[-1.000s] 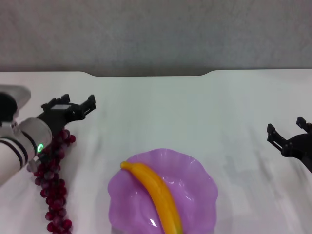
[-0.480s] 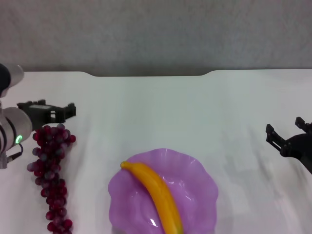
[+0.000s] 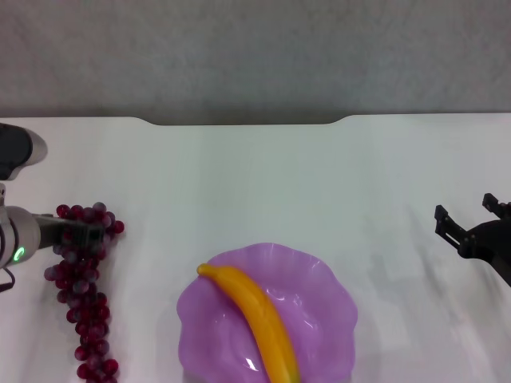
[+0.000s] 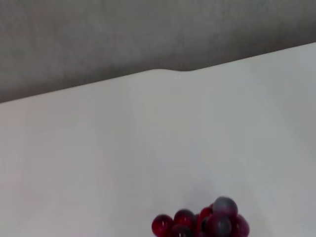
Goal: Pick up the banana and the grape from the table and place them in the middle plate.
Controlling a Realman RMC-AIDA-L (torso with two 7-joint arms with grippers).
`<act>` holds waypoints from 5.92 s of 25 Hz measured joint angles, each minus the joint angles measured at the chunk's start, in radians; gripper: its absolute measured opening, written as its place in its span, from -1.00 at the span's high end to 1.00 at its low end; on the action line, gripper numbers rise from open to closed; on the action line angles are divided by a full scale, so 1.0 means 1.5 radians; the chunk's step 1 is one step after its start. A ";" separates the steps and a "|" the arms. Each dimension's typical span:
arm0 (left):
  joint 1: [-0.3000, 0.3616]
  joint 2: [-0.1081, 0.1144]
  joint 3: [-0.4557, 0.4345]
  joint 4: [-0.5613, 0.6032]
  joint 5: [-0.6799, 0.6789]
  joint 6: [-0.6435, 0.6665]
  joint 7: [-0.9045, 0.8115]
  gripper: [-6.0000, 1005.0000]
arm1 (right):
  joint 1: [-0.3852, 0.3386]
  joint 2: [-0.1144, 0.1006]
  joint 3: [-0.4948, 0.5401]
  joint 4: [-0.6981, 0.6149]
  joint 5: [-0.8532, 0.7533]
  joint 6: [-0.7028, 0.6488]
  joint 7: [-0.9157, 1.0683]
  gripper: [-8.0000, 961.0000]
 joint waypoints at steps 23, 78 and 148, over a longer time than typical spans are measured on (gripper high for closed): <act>-0.027 -0.002 0.059 -0.113 0.008 0.098 -0.016 -0.77 | -0.002 -0.001 0.000 -0.001 0.001 0.000 0.001 -0.66; -0.066 -0.001 0.047 -0.263 0.029 0.261 -0.075 0.11 | -0.004 0.000 0.001 -0.001 0.005 -0.001 0.003 -0.59; 0.025 0.004 -0.017 0.441 -0.291 -0.303 0.317 0.48 | 0.006 0.001 -0.001 -0.008 -0.001 0.028 -0.001 -0.60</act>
